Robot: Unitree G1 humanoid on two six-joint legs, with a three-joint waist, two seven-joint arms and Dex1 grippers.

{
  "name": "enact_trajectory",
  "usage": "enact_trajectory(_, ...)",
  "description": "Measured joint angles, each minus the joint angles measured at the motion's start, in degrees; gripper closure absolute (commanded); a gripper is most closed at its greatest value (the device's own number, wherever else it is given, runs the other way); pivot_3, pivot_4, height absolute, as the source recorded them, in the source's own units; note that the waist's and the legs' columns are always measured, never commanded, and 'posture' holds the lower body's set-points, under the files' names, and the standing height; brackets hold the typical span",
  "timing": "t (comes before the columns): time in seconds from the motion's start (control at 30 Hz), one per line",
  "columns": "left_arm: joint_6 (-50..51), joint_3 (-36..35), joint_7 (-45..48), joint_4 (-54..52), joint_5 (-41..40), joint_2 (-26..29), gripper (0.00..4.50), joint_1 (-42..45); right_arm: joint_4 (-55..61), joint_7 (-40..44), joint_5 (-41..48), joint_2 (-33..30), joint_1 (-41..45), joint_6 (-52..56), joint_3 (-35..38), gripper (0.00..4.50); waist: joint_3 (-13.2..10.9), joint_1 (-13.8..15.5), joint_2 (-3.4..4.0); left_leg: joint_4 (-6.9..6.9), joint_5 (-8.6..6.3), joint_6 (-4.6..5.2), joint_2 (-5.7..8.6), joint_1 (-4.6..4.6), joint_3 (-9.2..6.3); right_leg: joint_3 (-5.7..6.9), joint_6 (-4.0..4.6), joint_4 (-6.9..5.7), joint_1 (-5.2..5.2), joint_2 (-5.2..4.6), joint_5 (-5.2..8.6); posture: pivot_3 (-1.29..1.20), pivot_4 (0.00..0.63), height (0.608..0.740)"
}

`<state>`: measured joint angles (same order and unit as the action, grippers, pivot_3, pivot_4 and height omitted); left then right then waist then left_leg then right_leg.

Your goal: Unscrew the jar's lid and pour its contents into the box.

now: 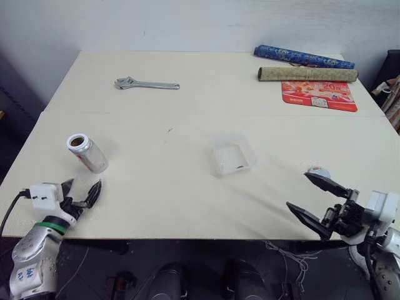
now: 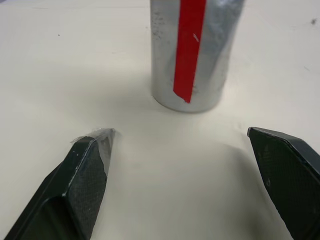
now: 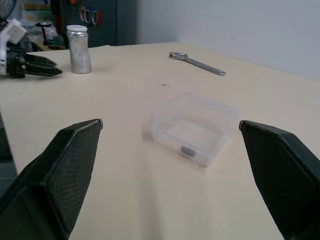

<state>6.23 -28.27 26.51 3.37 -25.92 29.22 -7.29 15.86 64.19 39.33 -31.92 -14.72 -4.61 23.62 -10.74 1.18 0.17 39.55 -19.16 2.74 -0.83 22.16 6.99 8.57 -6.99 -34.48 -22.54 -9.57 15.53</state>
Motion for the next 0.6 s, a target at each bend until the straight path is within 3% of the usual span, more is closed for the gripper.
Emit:
enact_trajectory(0.3, -6.5, -2.8, 19.6, -11.4, 1.6, 12.5, 0.02, -17.5, 1.4, 5.8, 2.4, -11.9, -0.8, 4.1, 5.3, 0.00, 0.0, 0.0, 0.02, -0.45, -0.03, -0.05, -0.04, -0.06, 0.14, -0.40, 0.15, 0.39, -0.14, 0.00, 0.07, 0.00, 0.150, 0.740)
enact_trajectory(0.43, -14.6, -6.7, 27.7, -7.6, 4.1, 17.0, 0.02, -20.8, -4.5, 12.4, 0.5, -18.8, 3.0, 4.0, 5.9, 0.00, 0.0, 0.0, 0.05, -0.55, -0.08, -0.04, -0.12, 0.00, 0.22, -0.36, 0.23, 0.50, -0.25, 0.04, 0.08, 0.00, 0.150, 0.740)
enact_trajectory(0.6, -14.6, -12.4, 29.6, -1.3, 3.4, 18.3, 0.02, -20.6, -9.8, 15.4, -1.6, -19.8, 5.7, 2.9, 5.7, 0.00, 0.0, 0.1, 0.07, -0.55, -0.21, -0.01, -0.12, 0.04, 0.18, -0.25, 0.29, 0.51, -0.25, 0.03, 0.11, 0.00, 0.150, 0.740)
